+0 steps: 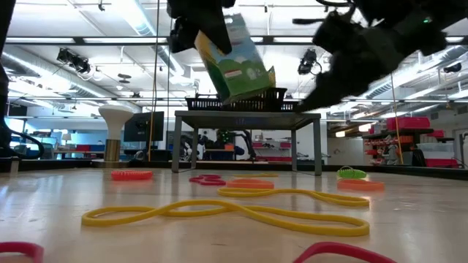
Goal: Pick & Place Office Desk Supplies
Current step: Put the box crayons into the bottom black basket on the shelf
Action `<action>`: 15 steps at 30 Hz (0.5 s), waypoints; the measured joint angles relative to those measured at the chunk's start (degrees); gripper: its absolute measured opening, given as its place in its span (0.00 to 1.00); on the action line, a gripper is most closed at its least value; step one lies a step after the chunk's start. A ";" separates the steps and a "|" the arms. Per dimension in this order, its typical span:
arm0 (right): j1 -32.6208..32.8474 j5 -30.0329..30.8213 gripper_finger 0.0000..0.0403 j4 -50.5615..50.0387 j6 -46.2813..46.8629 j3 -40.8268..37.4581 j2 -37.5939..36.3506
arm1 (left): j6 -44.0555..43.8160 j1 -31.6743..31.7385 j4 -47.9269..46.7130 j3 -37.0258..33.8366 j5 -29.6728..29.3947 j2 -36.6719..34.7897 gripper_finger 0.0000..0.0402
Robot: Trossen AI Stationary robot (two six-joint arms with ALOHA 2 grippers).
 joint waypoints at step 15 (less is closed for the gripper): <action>12.40 6.91 0.06 -6.34 7.36 0.00 -0.76 | -27.10 11.76 -0.12 0.00 2.10 7.46 0.29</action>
